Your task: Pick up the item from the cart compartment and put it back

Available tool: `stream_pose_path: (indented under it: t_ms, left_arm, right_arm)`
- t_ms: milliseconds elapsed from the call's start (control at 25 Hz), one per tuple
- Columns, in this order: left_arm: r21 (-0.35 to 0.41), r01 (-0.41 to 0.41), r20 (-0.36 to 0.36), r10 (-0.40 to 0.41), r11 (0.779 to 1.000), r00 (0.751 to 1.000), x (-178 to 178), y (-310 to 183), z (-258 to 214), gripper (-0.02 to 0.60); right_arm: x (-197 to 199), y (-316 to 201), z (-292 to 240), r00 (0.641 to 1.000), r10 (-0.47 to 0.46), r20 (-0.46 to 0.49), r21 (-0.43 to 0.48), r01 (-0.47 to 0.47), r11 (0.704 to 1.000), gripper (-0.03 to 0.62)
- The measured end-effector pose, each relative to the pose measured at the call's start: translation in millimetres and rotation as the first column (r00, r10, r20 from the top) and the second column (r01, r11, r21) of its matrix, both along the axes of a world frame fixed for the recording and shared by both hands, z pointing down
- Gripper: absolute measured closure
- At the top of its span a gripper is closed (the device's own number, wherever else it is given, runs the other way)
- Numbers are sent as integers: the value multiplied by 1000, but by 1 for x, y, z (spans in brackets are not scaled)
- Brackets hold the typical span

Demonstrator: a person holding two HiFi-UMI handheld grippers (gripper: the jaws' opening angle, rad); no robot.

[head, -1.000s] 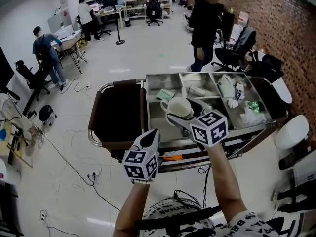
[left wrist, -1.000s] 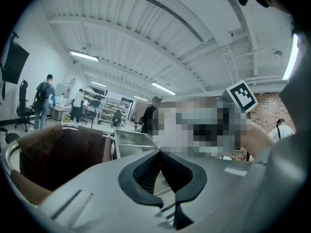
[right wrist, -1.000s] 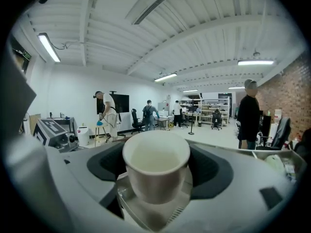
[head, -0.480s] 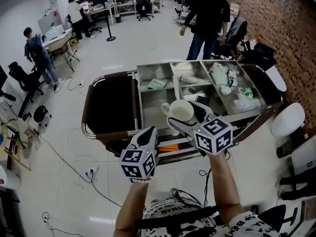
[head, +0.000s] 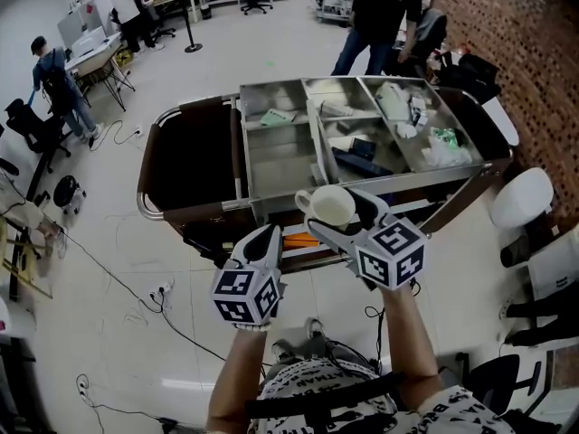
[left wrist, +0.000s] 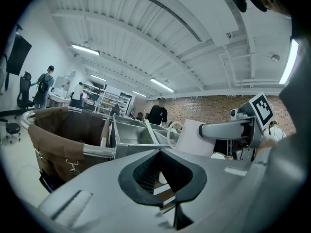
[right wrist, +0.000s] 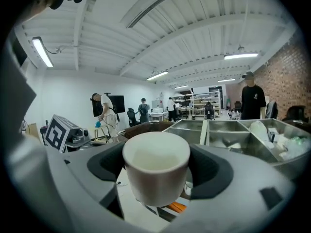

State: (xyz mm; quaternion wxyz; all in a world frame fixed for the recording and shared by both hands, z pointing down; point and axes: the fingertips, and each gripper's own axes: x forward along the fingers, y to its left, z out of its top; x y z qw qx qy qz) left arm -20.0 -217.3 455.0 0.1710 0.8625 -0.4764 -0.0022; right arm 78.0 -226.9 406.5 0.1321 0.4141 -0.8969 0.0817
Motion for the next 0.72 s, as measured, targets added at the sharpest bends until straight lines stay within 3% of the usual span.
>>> stream_pose_path:
  t_ms: [360,720]
  left_arm:
    - [5,20,4,-20,1000,1000,-14,28,1,581]
    - [31,-2,12,2,1000,1000,-11,32,-9,581]
  right_arm:
    - [0,44,31,998,55,12,-19,-54,998,180]
    - [-3,53,23,998,59,24,-1,-59,998,180]
